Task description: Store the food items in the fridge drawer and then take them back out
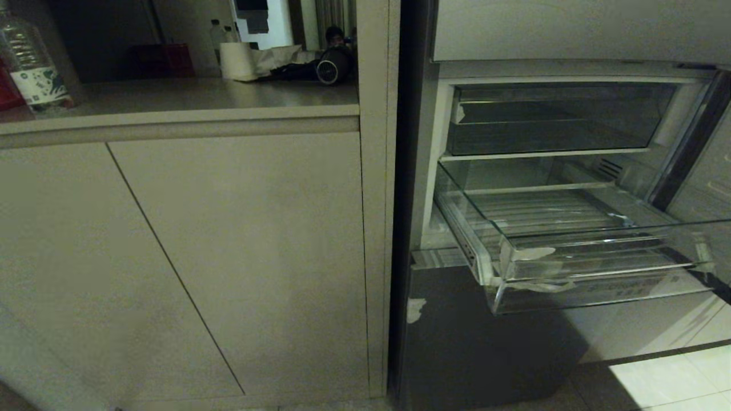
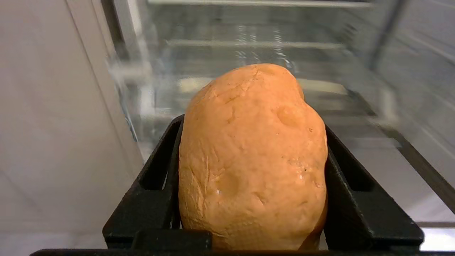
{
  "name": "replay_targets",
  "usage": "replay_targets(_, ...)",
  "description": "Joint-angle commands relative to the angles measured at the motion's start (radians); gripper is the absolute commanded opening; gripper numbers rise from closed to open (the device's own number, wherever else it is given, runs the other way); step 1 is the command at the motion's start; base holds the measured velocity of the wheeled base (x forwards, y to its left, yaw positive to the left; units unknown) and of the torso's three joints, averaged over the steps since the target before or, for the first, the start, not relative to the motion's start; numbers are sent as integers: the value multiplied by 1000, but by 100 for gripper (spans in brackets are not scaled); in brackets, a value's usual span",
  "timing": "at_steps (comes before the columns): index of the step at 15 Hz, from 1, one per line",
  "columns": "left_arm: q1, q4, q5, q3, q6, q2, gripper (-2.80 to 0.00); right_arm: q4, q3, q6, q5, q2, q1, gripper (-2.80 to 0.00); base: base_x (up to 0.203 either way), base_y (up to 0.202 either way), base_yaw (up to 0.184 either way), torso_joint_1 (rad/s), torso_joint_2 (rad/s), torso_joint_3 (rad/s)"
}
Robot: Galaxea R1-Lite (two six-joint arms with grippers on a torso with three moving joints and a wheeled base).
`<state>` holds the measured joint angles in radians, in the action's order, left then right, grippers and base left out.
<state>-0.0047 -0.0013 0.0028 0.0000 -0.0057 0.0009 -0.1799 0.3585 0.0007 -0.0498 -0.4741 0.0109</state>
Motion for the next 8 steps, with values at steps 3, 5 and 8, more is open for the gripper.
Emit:
replay_targets(3,0,0,0,0,0,1,-280,-187,193,28,-21,-546,6,-280,0,0,0,0,0,0)
replay_targets(5,0,0,0,0,0,1,-280,-253,291,36,-25,-727,6,-280,0,0,0,0,0,0)
replay_targets(8,0,0,0,0,0,1,-280,-367,408,49,-28,-943,6,-280,0,0,0,0,0,0)
